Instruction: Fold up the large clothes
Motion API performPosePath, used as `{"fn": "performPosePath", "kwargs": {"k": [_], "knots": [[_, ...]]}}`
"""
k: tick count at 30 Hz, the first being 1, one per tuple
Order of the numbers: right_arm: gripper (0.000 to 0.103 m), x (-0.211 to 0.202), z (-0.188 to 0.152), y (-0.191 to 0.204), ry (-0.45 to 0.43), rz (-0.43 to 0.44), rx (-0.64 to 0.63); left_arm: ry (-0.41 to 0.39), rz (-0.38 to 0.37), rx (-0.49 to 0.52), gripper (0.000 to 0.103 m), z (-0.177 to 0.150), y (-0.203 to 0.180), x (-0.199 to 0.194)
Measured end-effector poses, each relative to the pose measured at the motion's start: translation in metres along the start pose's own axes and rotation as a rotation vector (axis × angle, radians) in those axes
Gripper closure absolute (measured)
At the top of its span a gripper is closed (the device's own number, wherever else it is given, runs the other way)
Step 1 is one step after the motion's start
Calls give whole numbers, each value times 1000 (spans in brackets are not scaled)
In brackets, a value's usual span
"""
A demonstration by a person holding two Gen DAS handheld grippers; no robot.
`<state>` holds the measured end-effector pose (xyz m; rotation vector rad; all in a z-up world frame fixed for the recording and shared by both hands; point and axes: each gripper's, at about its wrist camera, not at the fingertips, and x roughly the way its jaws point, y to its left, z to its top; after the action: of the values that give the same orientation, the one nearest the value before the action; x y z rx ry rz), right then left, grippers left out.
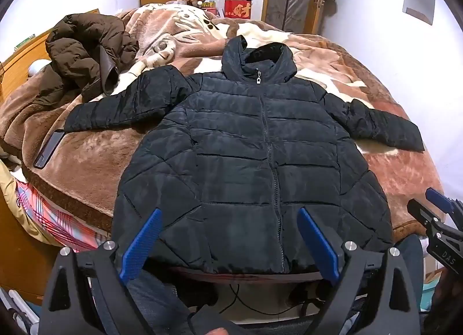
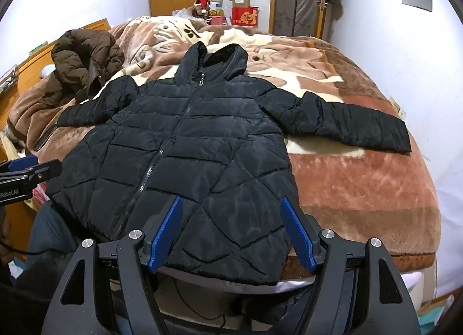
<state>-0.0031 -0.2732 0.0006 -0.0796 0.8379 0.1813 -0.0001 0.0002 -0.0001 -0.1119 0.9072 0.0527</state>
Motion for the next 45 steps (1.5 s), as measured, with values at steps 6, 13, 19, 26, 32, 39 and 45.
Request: {"fn": "performPosePath", "kwargs": {"k": [6,13,19,26,32,39,45], "knots": [[33,2,2,2,5,-5,-2,4,8,3,8,0,1,-1],[33,0,1,0,6,-2,-5,13,12,7,8,-2,-2,6],[33,0,1,2,7,-4,-8,14,12,6,8,-6,-1,9],[33,0,1,3,7,-7,-7,16,10,6,8,-5,-1,7],[33,0,1,3,9,-6,-10,16,10,5,8,-5,-1,7],[33,0,1,3,9,-8,-10,16,10,5,8,-5,-1,7],[33,0,1,3,12,-9,-11,17,8,4,8,-5,-1,8]]}}
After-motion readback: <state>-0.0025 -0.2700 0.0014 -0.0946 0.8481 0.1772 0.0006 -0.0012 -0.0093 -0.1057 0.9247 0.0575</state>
